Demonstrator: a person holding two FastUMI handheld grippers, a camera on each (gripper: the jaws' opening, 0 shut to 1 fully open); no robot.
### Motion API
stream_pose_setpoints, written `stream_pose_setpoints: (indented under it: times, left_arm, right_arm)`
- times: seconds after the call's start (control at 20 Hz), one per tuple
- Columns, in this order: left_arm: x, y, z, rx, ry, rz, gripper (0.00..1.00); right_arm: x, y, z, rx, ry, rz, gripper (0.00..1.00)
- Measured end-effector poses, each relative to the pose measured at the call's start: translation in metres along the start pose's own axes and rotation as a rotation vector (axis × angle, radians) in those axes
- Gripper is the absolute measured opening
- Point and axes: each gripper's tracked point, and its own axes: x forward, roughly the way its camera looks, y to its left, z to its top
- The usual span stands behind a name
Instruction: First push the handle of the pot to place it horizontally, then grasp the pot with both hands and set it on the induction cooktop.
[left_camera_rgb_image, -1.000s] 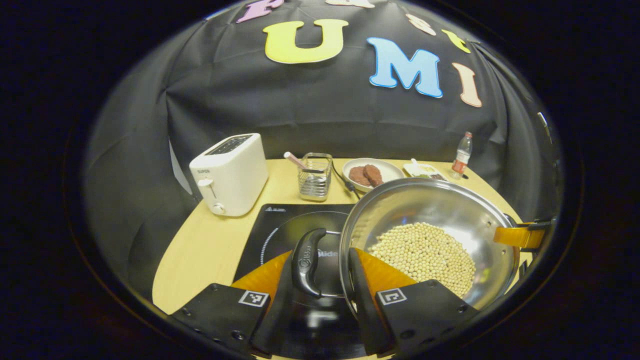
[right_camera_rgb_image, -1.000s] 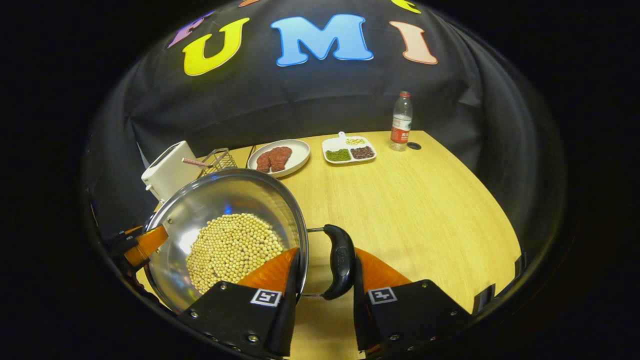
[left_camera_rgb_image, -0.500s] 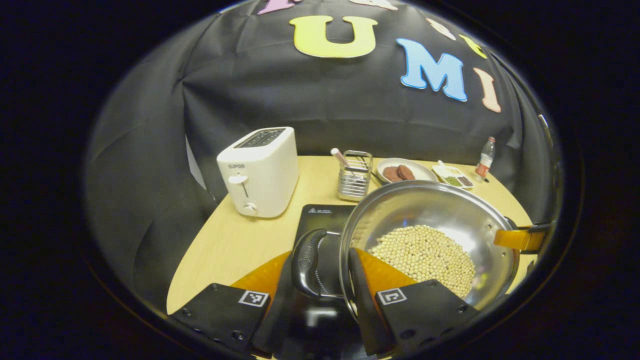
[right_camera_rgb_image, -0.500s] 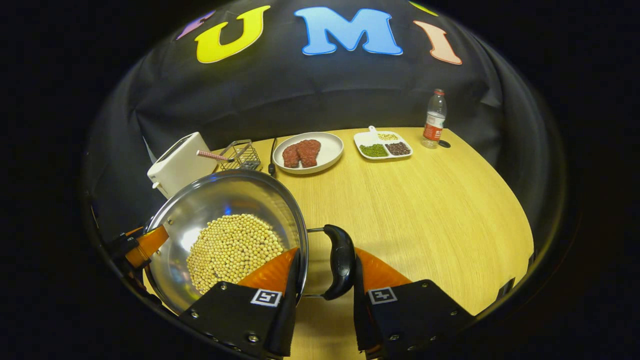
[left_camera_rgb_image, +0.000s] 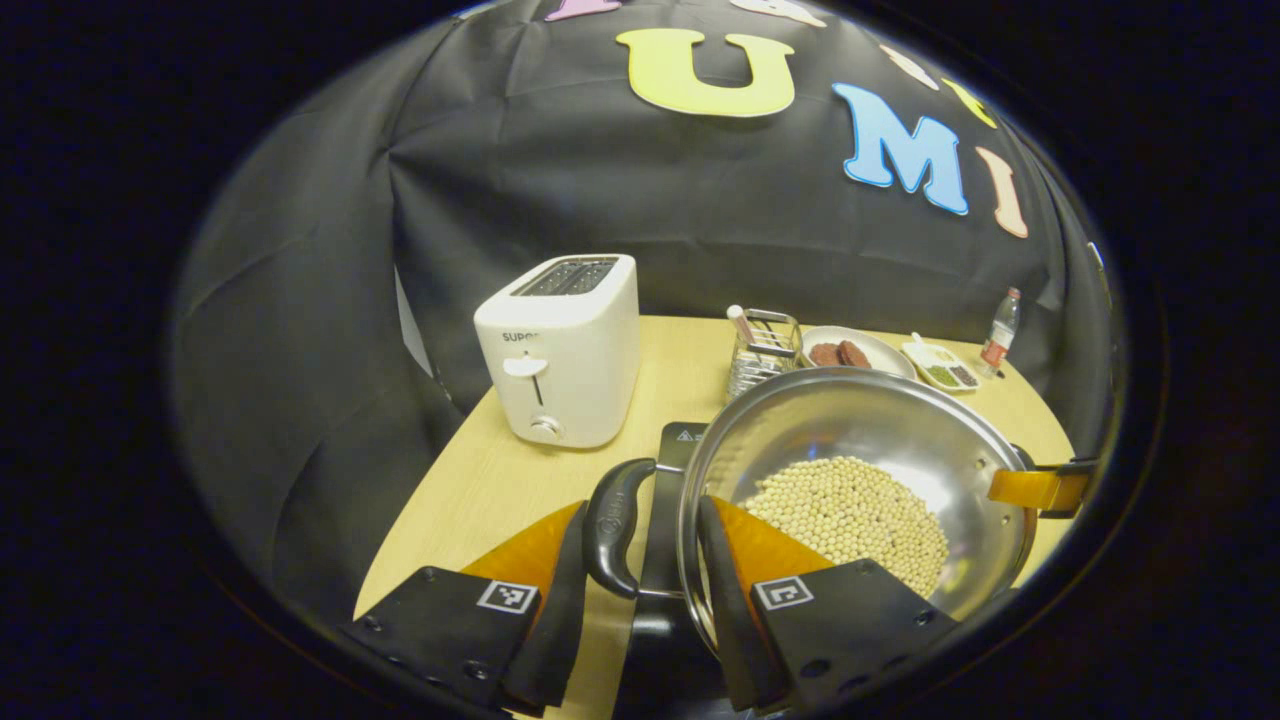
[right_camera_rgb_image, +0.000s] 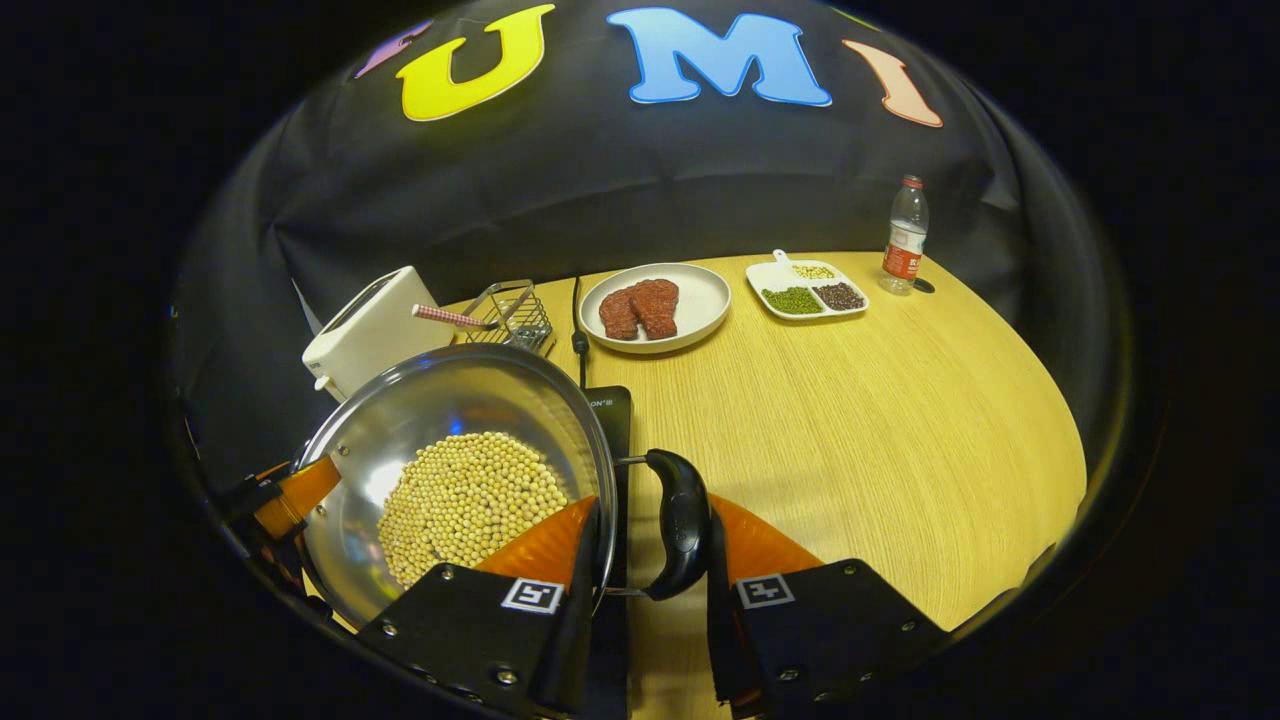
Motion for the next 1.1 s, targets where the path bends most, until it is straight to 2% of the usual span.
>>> stream_pose_setpoints:
  times: [0.1, 0.15, 0.35, 0.4, 0.5, 0.55, 0.6, 0.65, 0.7, 0.9, 1.0, 1.1]
  left_arm:
    - [0.003, 0.004, -0.004, -0.013, 0.016, -0.003, 0.6]
    - [0.003, 0.006, -0.004, -0.027, 0.017, -0.004, 0.64]
    - [0.005, 0.006, -0.005, -0.019, -0.001, 0.003, 0.66]
    - [0.005, 0.006, -0.004, -0.017, -0.01, 0.008, 0.63]
    - [0.005, 0.009, -0.003, -0.002, -0.021, 0.042, 0.7]
    - [0.005, 0.014, 0.002, 0.014, -0.044, 0.073, 0.7]
    - [0.003, 0.021, 0.009, 0.027, -0.073, 0.105, 0.84]
    - [0.001, 0.024, 0.015, 0.032, -0.101, 0.133, 1.0]
    - [-0.004, 0.026, 0.023, 0.031, -0.127, 0.152, 0.97]
    - [-0.045, 0.013, 0.059, 0.024, -0.238, 0.157, 0.98]
    - [-0.082, -0.014, 0.077, 0.008, -0.282, 0.14, 1.0]
    - [-0.103, -0.044, 0.09, -0.005, -0.317, 0.118, 0.97]
  right_arm:
    - [0.002, 0.003, 0.004, -0.01, -0.009, -0.002, 0.48]
    - [0.003, 0.003, 0.006, -0.015, -0.015, -0.003, 0.48]
    - [0.003, 0.003, 0.007, -0.022, -0.024, 0.0, 0.49]
    - [0.003, 0.003, 0.007, -0.024, -0.024, 0.004, 0.52]
    - [0.0, 0.007, 0.008, -0.026, -0.022, 0.036, 0.56]
    - [-0.002, 0.007, 0.012, -0.029, -0.038, 0.047, 0.53]
    - [-0.006, 0.004, 0.017, -0.035, -0.057, 0.042, 0.63]
    - [-0.012, -0.002, 0.023, -0.041, -0.077, 0.033, 0.91]
    - [-0.018, -0.007, 0.031, -0.05, -0.102, 0.03, 0.99]
    - [-0.053, -0.034, 0.064, -0.07, -0.209, 0.034, 0.98]
    - [-0.073, -0.055, 0.078, -0.074, -0.26, 0.033, 0.98]
    - [-0.097, -0.078, 0.089, -0.09, -0.309, 0.029, 0.98]
